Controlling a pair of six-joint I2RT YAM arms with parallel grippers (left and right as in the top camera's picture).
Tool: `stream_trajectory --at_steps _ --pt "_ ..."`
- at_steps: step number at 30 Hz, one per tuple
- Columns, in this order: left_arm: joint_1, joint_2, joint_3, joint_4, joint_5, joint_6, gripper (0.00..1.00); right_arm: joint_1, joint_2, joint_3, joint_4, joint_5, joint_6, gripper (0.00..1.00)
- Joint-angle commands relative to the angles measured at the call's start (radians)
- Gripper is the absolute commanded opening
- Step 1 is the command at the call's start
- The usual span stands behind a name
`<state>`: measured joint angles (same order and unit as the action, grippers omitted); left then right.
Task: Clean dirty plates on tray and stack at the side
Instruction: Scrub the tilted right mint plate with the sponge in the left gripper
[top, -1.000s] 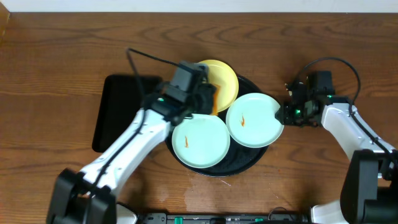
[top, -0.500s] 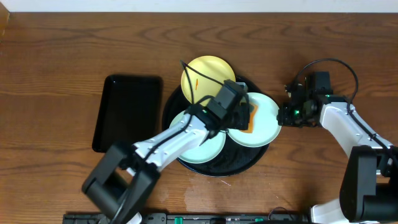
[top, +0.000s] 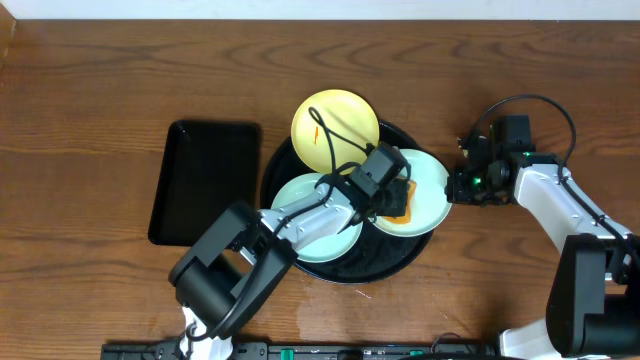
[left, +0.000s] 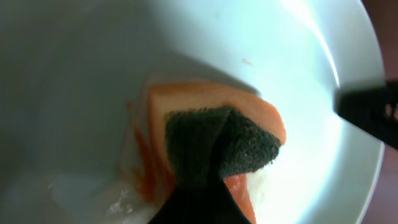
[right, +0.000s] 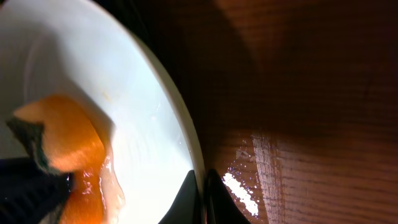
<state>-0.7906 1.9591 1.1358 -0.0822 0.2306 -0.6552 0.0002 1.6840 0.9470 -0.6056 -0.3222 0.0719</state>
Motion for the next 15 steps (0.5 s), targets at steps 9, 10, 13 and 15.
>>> stream_trajectory --at_steps 9,10,13,15 --pt "-0.013 0.069 0.083 -0.179 -0.494 0.139 0.07 -0.005 0.003 0.012 -0.038 0.038 0.009 0.01" --pt "-0.019 0.069 0.097 -0.195 -0.532 0.163 0.07 -0.005 0.003 0.012 -0.038 0.038 0.01 0.01" --pt "-0.037 0.069 0.127 -0.225 -0.644 0.223 0.07 -0.005 0.003 0.012 -0.038 0.037 0.01 0.01" --pt "-0.042 0.069 0.129 -0.228 -0.698 0.248 0.07 -0.005 0.003 0.012 -0.038 0.038 0.01 0.01"
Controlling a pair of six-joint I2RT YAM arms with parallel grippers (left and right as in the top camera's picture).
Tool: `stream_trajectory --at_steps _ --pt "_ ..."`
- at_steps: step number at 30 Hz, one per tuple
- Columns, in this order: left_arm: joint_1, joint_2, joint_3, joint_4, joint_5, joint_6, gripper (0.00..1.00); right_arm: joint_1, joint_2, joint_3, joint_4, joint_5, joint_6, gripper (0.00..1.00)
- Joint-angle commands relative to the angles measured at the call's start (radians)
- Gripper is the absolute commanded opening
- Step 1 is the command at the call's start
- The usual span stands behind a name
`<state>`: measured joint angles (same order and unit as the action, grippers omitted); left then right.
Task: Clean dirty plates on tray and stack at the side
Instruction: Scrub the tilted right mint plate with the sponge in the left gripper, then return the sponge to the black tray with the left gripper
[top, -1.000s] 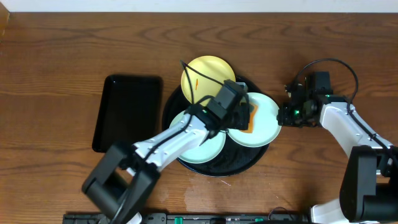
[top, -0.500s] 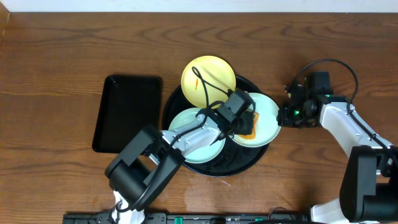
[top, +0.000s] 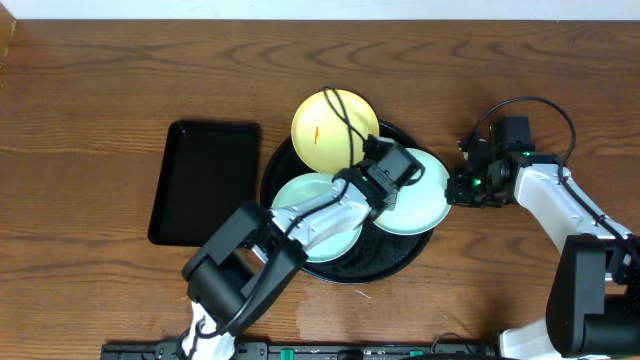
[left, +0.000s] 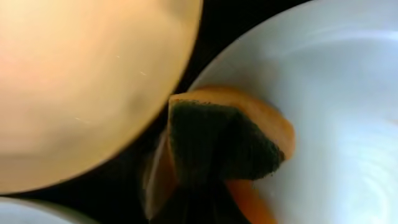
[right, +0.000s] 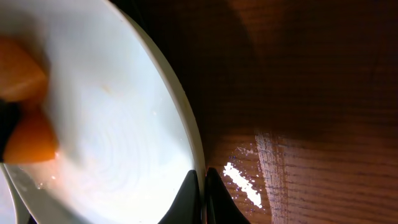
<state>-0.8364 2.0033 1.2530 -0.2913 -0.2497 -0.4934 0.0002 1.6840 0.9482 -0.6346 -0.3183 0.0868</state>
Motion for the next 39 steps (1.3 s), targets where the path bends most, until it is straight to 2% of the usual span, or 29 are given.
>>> stream_trajectory --at_steps 1,6,13,18,24,30,33,35,39 --pt "0.005 0.025 0.013 -0.019 -0.224 0.097 0.07 -0.005 0.003 0.011 -0.009 0.034 -0.005 0.01" --pt "0.006 0.024 0.051 -0.069 -0.269 0.108 0.08 -0.005 0.003 0.011 -0.009 0.034 0.002 0.01" --pt "0.019 0.0 0.209 -0.234 -0.266 0.084 0.07 -0.005 0.002 0.011 -0.008 0.034 0.002 0.01" --pt "0.077 -0.121 0.237 -0.318 -0.158 0.064 0.08 -0.005 -0.007 0.011 -0.003 0.034 0.002 0.01" --pt "0.272 -0.299 0.237 -0.497 0.076 0.04 0.07 -0.005 -0.011 0.011 0.01 0.029 -0.006 0.01" --pt "0.521 -0.359 0.235 -0.717 0.115 0.085 0.07 -0.005 -0.01 0.011 0.006 0.022 -0.025 0.01" --pt "0.624 -0.357 0.186 -0.721 0.185 0.162 0.08 -0.005 -0.01 0.011 0.004 0.022 -0.024 0.01" --pt "0.678 -0.357 0.138 -0.704 0.194 0.172 0.07 -0.005 -0.01 0.008 0.004 0.022 -0.024 0.01" --pt "0.766 -0.357 0.017 -0.608 0.222 0.215 0.07 -0.005 -0.01 -0.002 0.011 0.022 -0.021 0.01"
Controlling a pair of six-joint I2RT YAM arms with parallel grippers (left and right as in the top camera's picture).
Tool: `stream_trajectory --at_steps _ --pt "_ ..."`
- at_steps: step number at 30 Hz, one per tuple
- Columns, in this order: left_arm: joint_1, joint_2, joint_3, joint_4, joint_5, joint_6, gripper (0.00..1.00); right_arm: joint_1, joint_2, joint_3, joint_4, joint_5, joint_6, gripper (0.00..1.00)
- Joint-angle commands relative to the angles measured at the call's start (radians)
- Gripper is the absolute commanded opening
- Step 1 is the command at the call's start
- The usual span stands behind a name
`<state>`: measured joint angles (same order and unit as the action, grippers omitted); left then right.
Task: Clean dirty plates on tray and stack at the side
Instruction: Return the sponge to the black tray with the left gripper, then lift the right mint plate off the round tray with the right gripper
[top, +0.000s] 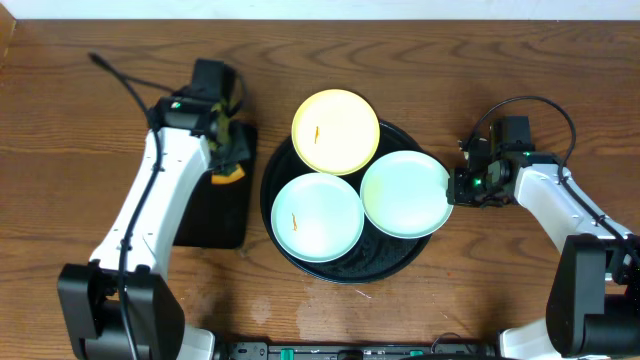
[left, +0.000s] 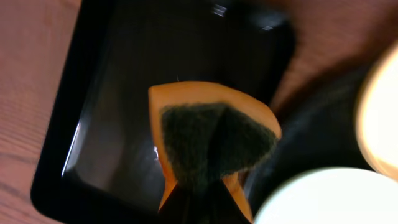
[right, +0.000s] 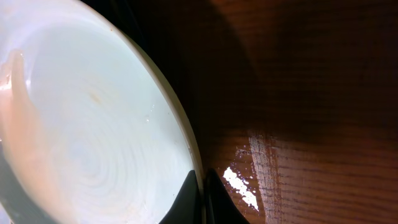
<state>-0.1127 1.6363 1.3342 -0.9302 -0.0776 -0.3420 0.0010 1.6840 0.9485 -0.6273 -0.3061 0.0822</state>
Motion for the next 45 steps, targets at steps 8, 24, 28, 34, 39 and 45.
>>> stream_trajectory --at_steps 8,24,28,34,39,45 --pt "0.101 0.01 -0.262 0.239 0.051 0.124 0.15 -0.007 -0.01 -0.005 0.011 -0.021 -0.016 0.01" --pt "0.1 -0.066 -0.248 0.226 0.227 0.165 0.52 -0.056 -0.01 -0.143 0.21 -0.183 -0.02 0.29" --pt "0.1 -0.066 -0.248 0.22 0.227 0.166 0.53 -0.084 -0.01 -0.148 0.231 -0.219 -0.021 0.03" --pt "0.1 -0.066 -0.248 0.22 0.227 0.166 0.54 -0.112 -0.018 -0.146 0.226 -0.219 -0.019 0.01" --pt "0.1 -0.066 -0.248 0.22 0.227 0.166 0.57 -0.108 -0.074 -0.142 0.223 -0.176 -0.019 0.01" --pt "0.1 -0.066 -0.248 0.217 0.227 0.166 0.58 -0.04 -0.214 -0.125 0.197 -0.017 -0.016 0.01"
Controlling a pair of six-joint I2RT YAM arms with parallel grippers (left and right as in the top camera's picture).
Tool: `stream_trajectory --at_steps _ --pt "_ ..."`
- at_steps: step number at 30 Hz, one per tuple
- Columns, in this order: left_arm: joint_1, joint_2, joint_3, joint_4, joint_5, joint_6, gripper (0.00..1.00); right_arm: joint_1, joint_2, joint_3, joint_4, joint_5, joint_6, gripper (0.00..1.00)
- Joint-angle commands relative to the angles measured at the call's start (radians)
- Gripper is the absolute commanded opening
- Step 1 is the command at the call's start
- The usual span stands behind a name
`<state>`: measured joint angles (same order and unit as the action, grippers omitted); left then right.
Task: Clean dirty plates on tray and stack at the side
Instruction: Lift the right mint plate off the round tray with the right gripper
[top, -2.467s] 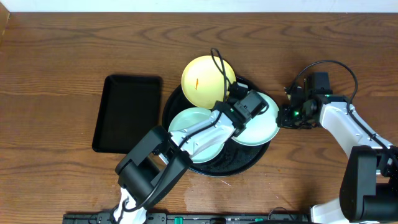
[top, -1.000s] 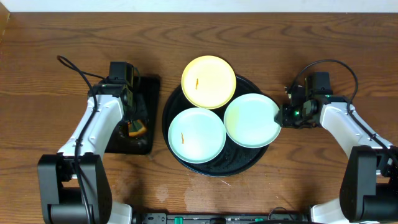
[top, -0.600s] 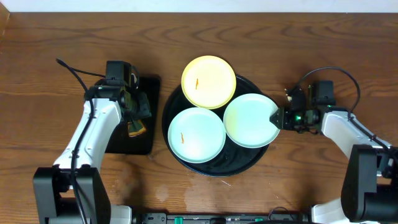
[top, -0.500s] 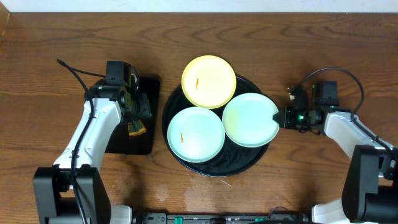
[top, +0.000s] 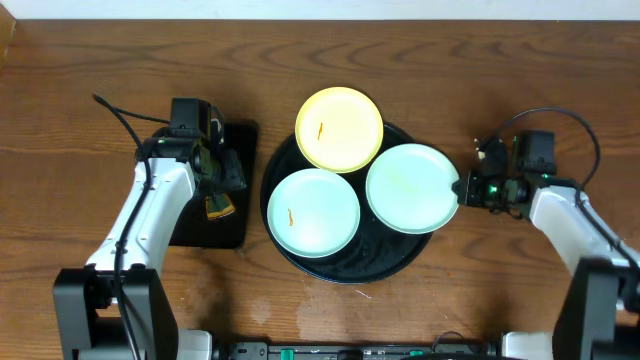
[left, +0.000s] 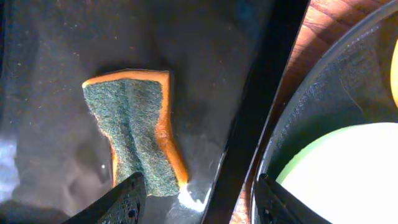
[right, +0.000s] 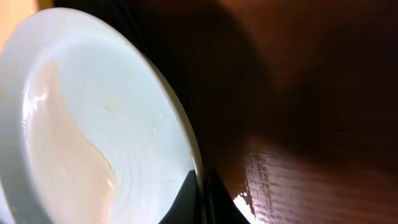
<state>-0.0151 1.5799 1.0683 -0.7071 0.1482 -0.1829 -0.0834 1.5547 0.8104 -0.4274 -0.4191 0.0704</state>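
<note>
A round black tray (top: 345, 268) holds three plates. The yellow plate (top: 340, 128) at the back has an orange streak. The pale green plate (top: 313, 212) at the front left has a small orange mark. My right gripper (top: 462, 188) is shut on the right rim of the other pale green plate (top: 412, 188), whose wet face (right: 93, 124) shows in the right wrist view with the fingers (right: 200, 199) pinching its edge. My left gripper (left: 199, 199) stands open above the orange and green sponge (left: 134, 140), which lies loose on the rectangular tray.
The rectangular black tray (top: 195, 225) lies left of the round tray, their rims nearly touching (left: 249, 124). Bare wooden table (top: 520, 80) surrounds both. A wet patch shines on the wood by the right gripper (right: 245, 202).
My left gripper has let go of the sponge, which now lies flat on the rectangular tray, and the jaws are open. The right gripper and its plate have shifted slightly to the right.
My left gripper pressed the sponge onto an orange smear on the right pale plate while the right gripper held its rim. Then the sponge was at that plate's far edge, then over the rectangular tray, and now it lies there released. The plate looks wiped.
</note>
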Motion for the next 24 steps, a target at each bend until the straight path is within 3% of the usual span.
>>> stream_trajectory --at_steps 1,12,19,24 --pt "0.002 -0.009 0.018 -0.005 0.002 0.007 0.58 0.066 -0.112 0.015 -0.006 0.145 0.005 0.01" --pt "0.003 -0.009 0.018 -0.006 0.001 0.007 0.63 0.436 -0.354 0.022 -0.018 0.871 -0.029 0.01" --pt "0.003 -0.009 0.018 -0.006 0.001 0.007 0.64 0.665 -0.435 0.022 0.027 1.111 -0.256 0.01" --pt "0.003 -0.009 0.018 -0.01 0.001 0.007 0.64 0.798 -0.435 0.022 0.031 1.313 -0.34 0.01"
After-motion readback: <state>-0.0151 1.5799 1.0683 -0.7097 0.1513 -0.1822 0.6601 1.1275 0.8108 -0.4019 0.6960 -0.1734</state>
